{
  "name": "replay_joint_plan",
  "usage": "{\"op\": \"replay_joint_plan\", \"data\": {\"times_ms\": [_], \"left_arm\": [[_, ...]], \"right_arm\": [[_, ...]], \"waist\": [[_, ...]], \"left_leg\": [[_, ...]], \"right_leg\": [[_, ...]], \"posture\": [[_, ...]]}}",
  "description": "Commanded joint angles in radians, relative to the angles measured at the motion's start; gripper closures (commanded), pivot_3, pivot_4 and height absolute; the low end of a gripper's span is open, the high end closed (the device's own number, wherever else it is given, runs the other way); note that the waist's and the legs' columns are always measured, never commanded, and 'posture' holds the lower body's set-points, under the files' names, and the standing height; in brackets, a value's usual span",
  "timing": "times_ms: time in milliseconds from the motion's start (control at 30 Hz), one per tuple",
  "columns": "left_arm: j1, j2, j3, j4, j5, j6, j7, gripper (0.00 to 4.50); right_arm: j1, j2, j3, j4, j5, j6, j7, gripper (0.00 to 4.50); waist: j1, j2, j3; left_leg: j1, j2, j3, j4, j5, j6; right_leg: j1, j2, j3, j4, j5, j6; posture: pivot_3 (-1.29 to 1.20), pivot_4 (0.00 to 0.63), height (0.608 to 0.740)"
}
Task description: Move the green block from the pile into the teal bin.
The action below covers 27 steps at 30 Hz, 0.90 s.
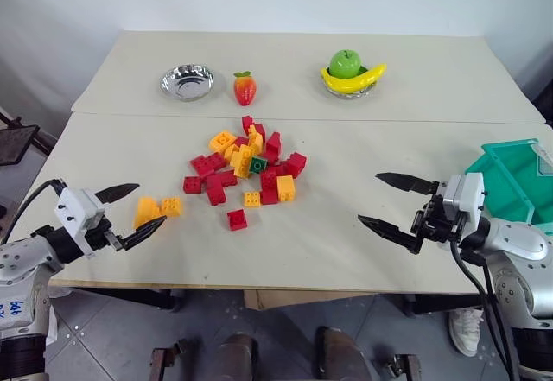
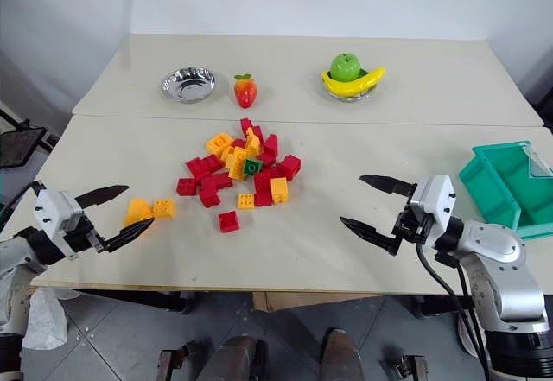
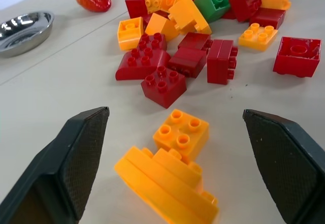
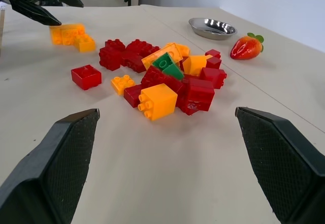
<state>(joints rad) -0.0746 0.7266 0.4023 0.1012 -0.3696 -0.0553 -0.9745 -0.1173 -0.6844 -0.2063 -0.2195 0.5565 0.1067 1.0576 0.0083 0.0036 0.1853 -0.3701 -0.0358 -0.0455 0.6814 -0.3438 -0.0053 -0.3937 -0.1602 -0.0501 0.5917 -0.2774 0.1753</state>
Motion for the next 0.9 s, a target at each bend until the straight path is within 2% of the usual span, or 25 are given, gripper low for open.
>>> {"op": "replay_joint_plan", "data": {"times_ms": [33, 100, 167, 267, 433, 633, 900], "left_arm": [[-0.113, 0.000, -0.094, -0.029, 0.028, -0.026, -0.010, 0.06], [-0.203, -0.005, -0.155, 0.010, 0.065, -0.048, -0.015, 0.06], [-0.365, -0.020, -0.254, 0.113, 0.158, -0.094, -0.005, 0.06], [-0.528, -0.042, -0.349, 0.252, 0.245, -0.163, -0.011, 0.06], [-0.775, -0.086, -0.530, 0.514, 0.416, -0.364, -0.059, 0.06], [-0.903, -0.143, -0.608, 0.695, 0.503, -0.471, -0.026, 0.06], [-0.969, -0.213, -0.676, 0.799, 0.623, -0.515, 0.091, 0.06]], "right_arm": [[0.022, -0.028, -0.053, 0.002, -0.004, -0.031, 0.015, 0.00], [0.032, -0.037, -0.068, 0.012, -0.007, -0.037, 0.015, 0.00], [0.048, -0.044, -0.090, 0.023, -0.010, -0.045, 0.016, 0.00], [0.055, -0.043, -0.097, 0.015, -0.006, -0.045, 0.008, 0.00], [0.083, -0.025, -0.109, -0.022, -0.001, -0.040, -0.022, 0.00], [0.113, -0.009, -0.112, -0.061, 0.003, -0.033, -0.059, 0.00], [0.120, 0.000, -0.108, -0.091, 0.006, -0.026, -0.092, 0.00]], "waist": [[0.015, 0.000, 0.000], [0.019, 0.000, 0.000], [0.021, 0.000, 0.000], [0.016, -0.001, 0.000], [0.004, -0.001, 0.000], [0.004, -0.002, 0.000], [0.016, -0.002, 0.000]], "left_leg": [[0.000, 0.000, 0.000, 0.000, 0.000, 0.000], [0.000, -0.001, 0.000, 0.001, 0.000, 0.000], [0.000, -0.001, 0.000, 0.001, 0.000, 0.000], [0.000, -0.001, 0.001, 0.001, 0.000, 0.000], [0.000, -0.001, 0.005, 0.000, 0.000, 0.001], [0.000, -0.001, 0.005, 0.000, 0.000, 0.001], [-0.001, -0.001, 0.005, 0.001, 0.000, 0.002]], "right_leg": [[0.000, 0.000, 0.000, 0.000, 0.000, 0.000], [0.000, 0.000, 0.000, 0.000, 0.000, 0.000], [0.000, 0.000, 0.000, 0.000, 0.000, 0.000], [0.000, 0.000, -0.001, 0.000, 0.000, 0.000], [-0.001, 0.000, -0.002, 0.000, 0.001, 0.001], [-0.001, 0.000, -0.002, 0.000, 0.001, 0.001], [-0.001, 0.000, -0.002, 0.000, 0.001, 0.002]], "posture": [[0.00, 0.150, 0.740], [0.00, 0.150, 0.740], [0.00, 0.150, 0.740], [0.00, 0.150, 0.740], [0.00, 0.150, 0.740], [0.00, 0.150, 0.740], [0.00, 0.150, 0.740]]}}
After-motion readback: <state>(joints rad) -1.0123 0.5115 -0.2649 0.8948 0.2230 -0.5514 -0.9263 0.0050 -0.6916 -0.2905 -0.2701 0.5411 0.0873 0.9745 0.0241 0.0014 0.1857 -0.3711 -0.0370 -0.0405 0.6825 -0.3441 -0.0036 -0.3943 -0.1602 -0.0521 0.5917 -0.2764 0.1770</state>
